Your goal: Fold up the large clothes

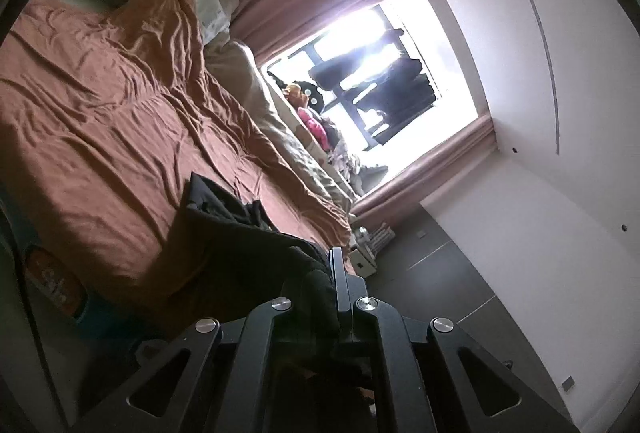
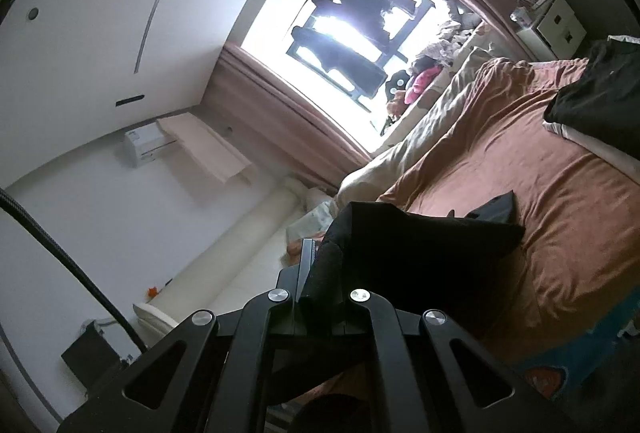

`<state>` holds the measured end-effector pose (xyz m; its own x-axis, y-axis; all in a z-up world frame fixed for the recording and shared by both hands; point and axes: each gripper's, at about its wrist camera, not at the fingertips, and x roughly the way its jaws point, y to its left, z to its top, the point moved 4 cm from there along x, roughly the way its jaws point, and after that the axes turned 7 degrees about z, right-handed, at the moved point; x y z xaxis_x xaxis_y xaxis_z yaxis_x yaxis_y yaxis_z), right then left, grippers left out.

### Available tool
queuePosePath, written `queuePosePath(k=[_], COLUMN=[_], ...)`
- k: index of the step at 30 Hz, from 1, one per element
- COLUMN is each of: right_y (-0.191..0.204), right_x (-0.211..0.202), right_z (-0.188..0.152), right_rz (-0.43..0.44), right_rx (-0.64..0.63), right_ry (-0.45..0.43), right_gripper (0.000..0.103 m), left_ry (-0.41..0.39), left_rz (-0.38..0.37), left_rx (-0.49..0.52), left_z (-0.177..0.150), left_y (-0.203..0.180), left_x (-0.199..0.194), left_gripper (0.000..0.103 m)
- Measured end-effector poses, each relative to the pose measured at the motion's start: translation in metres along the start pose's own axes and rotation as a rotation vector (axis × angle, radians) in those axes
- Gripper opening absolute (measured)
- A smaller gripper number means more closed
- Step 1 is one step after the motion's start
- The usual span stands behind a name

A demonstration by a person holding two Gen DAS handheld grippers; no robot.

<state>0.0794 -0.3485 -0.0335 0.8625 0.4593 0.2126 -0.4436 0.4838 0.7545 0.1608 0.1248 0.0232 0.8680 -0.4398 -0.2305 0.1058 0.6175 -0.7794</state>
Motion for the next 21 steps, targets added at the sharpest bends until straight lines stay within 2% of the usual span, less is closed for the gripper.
queuePosePath(k=[9,15,21], right_y=[0.000,-0.008,-0.013], right_x=[-0.025,-0.025,-0.003], right_z=[-0.007,-0.001,0.028], right_rz=[-0.034,-0.049,-0.053], right_rx=[-0.001,-0.004,-0.025], right_ry=[0.003,0.029,0.016], right_gripper=[0.000,0.000,0.000], left_ry=[0.012,0.032,0.014], left_rz=[-0.022,0.000,0.001], left_rx=[0.040,0.058,0.081], left_z=[-0.017,-0.016,0.011], left_y=[-0.001,0.003,-0.006], left_x=[-0.027,-0.013,0.018], left_gripper=[0.004,0.004,0.004])
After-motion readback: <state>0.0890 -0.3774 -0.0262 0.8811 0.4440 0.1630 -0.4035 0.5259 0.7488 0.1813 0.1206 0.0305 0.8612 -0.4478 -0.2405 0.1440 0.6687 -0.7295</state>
